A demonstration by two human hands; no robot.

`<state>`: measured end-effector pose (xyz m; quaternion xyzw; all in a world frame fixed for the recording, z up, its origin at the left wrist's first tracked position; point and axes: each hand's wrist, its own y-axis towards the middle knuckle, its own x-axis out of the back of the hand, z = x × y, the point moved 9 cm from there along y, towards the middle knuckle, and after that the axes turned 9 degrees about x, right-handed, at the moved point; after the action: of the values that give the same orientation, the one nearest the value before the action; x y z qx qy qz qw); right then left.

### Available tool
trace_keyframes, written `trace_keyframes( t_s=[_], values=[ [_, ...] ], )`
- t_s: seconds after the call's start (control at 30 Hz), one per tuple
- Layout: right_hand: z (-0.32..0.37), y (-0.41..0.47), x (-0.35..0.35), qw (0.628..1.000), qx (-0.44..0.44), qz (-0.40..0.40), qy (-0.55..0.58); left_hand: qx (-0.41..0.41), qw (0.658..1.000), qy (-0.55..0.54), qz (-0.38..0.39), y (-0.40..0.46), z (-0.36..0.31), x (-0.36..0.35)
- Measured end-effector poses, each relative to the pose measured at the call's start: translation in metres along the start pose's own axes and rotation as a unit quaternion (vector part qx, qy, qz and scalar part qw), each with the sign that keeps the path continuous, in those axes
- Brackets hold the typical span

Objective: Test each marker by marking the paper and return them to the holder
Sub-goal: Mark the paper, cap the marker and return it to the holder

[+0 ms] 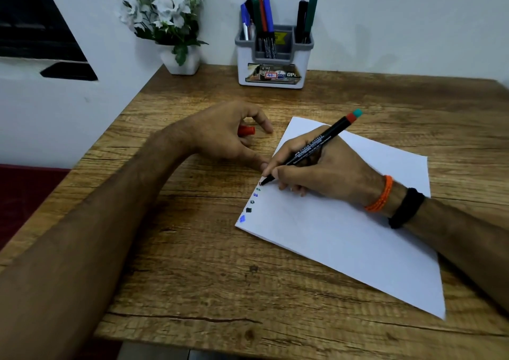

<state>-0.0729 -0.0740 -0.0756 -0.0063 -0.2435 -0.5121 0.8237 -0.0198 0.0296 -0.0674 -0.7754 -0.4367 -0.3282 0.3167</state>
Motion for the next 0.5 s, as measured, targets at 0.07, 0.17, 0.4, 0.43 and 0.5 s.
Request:
trace_keyframes(
  t_s=[0.07, 0.17, 0.4, 0.43, 0.5],
  values=[
    [0.0, 0.0, 0.001, 1.0, -0.001, -0.004, 0.002, 0.002, 1.0, 0.004, -0.003, 0.0, 0.0, 0.001],
    [-0.001, 0.0, 0.001, 1.0, 0.0, -0.005, 0.001, 0.0, 1.0, 0.001, -0.001, 0.0, 0.0, 0.001],
    [-0.003, 0.002, 0.004, 1.0, 0.007, -0.009, 0.006, -0.003, 1.0, 0.009, -0.005, 0.001, 0.001, 0.001],
    [-0.003, 0.002, 0.005, 1.0, 0.008, -0.018, 0.021, -0.004, 1.0, 0.012, -0.005, 0.001, 0.002, 0.001],
    [-0.006, 0.004, 0.012, 0.995, 0.005, -0.05, 0.09, -0.009, 1.0, 0.018, -0.005, 0.001, 0.0, 0.001]
  ],
)
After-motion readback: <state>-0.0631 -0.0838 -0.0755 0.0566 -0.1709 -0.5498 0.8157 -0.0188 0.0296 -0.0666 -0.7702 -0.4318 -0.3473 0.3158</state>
